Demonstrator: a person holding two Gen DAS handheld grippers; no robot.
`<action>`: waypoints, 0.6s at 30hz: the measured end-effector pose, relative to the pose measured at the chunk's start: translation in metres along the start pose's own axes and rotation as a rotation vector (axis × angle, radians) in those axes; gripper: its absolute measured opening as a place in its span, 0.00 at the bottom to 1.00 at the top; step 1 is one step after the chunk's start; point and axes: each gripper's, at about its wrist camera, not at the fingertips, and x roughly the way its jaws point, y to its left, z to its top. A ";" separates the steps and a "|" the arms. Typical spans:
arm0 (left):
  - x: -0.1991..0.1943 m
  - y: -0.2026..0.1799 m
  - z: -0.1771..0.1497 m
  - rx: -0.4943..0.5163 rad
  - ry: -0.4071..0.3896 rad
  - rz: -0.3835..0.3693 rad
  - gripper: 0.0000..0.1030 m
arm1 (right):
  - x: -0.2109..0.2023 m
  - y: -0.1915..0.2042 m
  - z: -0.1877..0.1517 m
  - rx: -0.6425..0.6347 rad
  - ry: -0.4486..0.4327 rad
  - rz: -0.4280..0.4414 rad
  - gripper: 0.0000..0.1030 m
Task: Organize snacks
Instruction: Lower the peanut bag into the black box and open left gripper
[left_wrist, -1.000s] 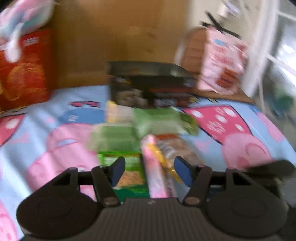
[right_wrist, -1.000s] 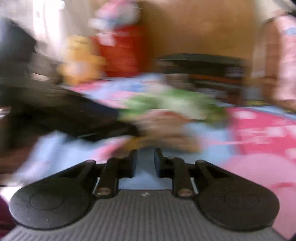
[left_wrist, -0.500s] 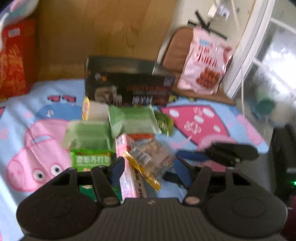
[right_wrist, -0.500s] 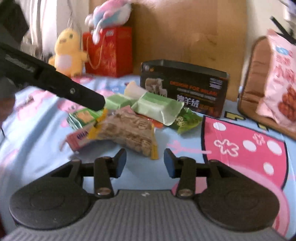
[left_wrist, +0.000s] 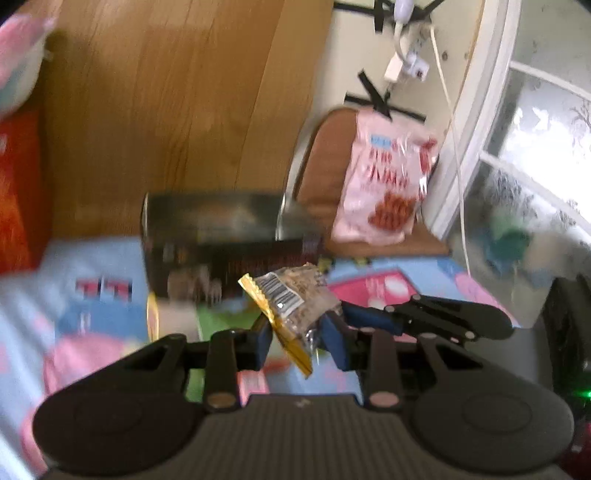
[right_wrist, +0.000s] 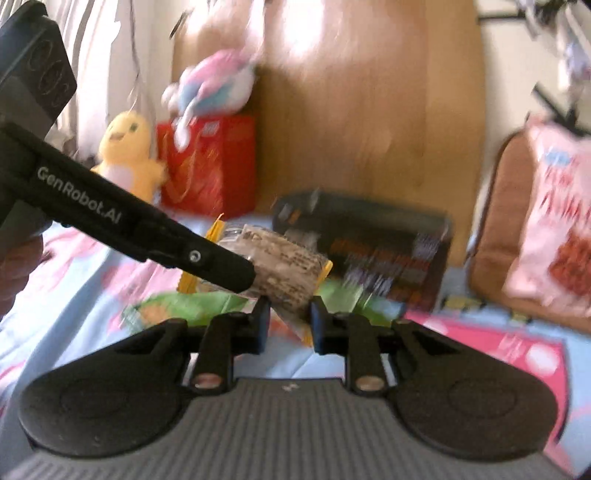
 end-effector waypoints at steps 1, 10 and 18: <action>0.006 0.002 0.012 0.008 -0.022 0.013 0.31 | 0.006 -0.004 0.007 -0.006 -0.015 -0.016 0.25; 0.037 0.056 0.049 -0.103 -0.110 0.167 0.57 | 0.065 -0.059 0.036 0.197 -0.099 -0.120 0.41; 0.020 0.139 -0.016 -0.419 0.002 0.235 0.57 | 0.078 -0.066 0.023 0.309 0.031 0.088 0.43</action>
